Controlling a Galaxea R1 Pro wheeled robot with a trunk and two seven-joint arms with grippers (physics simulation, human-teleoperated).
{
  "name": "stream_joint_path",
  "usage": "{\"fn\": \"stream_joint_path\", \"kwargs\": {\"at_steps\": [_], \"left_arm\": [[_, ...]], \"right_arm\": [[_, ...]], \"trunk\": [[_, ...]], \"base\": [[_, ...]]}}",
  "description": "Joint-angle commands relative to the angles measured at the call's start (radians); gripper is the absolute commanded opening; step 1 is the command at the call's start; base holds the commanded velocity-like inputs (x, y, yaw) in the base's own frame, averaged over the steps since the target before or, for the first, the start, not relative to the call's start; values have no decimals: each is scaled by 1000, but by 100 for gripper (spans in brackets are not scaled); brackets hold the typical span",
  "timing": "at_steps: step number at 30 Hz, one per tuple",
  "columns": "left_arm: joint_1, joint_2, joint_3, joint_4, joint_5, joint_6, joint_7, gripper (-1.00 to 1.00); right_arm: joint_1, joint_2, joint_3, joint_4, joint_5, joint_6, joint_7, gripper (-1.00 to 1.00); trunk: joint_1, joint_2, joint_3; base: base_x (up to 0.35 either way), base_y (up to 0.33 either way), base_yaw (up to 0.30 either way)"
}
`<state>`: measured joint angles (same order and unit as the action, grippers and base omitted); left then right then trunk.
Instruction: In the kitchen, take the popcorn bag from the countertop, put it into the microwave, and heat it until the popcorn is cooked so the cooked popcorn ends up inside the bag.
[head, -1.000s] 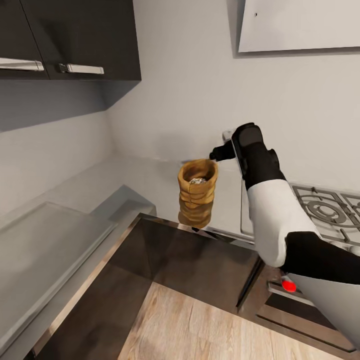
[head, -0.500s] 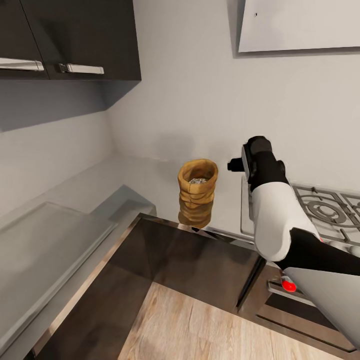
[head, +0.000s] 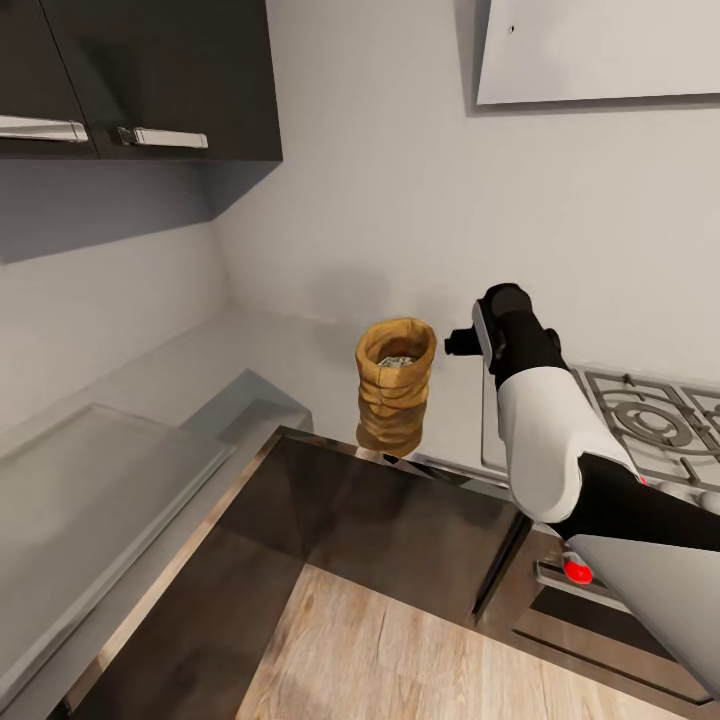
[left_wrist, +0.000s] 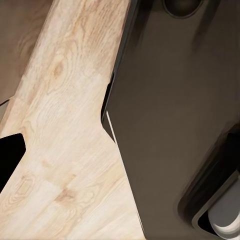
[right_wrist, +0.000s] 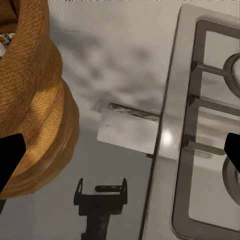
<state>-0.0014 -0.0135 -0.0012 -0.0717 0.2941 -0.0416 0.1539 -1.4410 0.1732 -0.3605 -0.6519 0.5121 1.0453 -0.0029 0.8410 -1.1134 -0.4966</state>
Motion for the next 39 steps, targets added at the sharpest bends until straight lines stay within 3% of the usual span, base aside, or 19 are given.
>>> {"fn": "stream_joint_path", "kwargs": {"at_steps": [1,9,17,25,32,39], "left_arm": [[0,0,-1,0,5,-3,3,100],[0,0,0,-1,5,-3,3,100],[0,-16,-5,3,0,-1,3,100],[0,-20,-6,3,-1,-1,3,100],[0,-20,-6,3,-1,0,3,100],[0,-19,-5,3,-1,-1,3,100]], "right_arm": [[-1,1,-5,-3,2,2,0,100],[-1,1,-6,-8,-1,2,0,100],[-1,1,-6,-9,1,2,-2,100],[-1,1,-6,-10,3,2,-5,100],[-1,1,-8,-11,0,2,-103,100],[-1,1,-20,-11,0,2,-111,100]], "trunk": [[0,-1,-1],[0,-1,-1],[0,-1,-1],[0,-1,-1],[0,-1,-1],[0,-1,-1]], "base": [[0,0,0],[0,0,192],[0,0,274],[0,0,45],[0,0,0],[0,0,0]]}}
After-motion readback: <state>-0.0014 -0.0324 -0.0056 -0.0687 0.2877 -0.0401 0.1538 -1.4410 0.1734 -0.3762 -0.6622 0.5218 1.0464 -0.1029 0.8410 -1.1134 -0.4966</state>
